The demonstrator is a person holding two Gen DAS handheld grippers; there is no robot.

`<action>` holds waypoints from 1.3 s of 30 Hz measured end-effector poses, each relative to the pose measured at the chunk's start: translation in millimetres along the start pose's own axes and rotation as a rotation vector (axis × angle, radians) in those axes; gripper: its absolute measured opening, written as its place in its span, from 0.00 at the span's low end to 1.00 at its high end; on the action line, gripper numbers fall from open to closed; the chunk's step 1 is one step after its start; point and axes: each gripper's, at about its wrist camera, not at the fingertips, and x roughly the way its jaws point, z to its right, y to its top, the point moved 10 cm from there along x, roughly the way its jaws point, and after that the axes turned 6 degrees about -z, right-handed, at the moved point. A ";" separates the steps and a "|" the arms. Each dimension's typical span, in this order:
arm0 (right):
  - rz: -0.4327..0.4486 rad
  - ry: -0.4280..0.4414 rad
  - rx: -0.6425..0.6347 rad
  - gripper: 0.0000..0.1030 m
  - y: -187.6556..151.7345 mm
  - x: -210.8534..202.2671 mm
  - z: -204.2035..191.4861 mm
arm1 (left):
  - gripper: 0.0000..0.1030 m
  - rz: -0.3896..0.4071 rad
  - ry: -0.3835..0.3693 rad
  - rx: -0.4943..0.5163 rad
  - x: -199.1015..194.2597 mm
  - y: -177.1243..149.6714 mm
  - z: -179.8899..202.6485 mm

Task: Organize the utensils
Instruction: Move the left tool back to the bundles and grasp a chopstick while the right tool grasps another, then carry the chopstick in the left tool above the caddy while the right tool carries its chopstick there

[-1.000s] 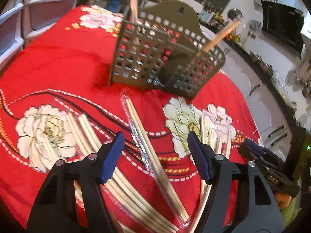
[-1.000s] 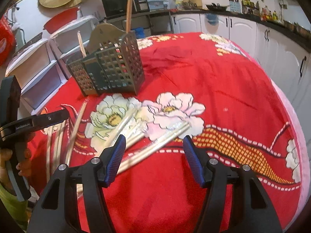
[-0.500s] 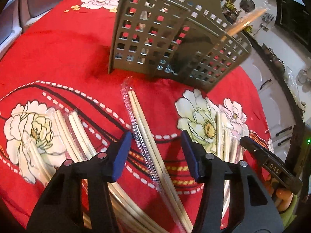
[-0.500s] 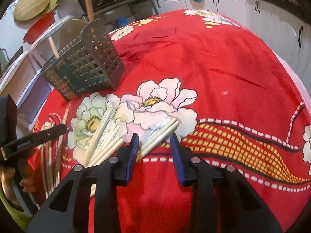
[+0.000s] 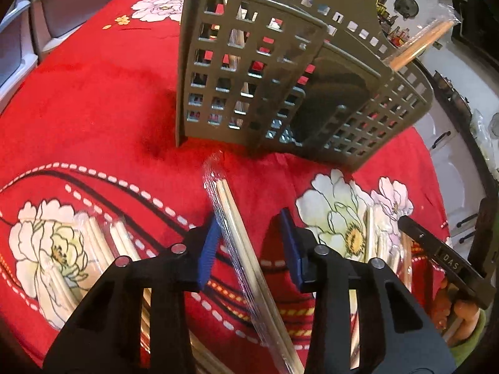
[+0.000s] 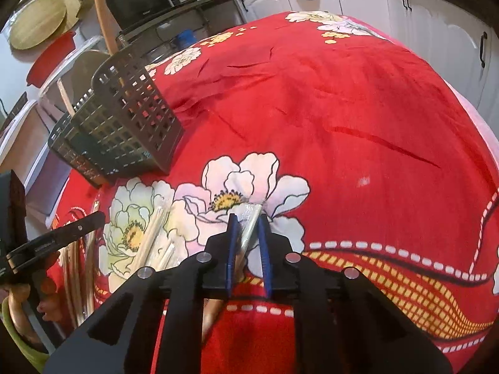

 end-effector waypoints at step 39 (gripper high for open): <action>0.331 0.088 -0.312 0.05 57.4 -137.4 -115.5 | 0.01 0.364 -0.096 0.102 -150.2 52.8 44.5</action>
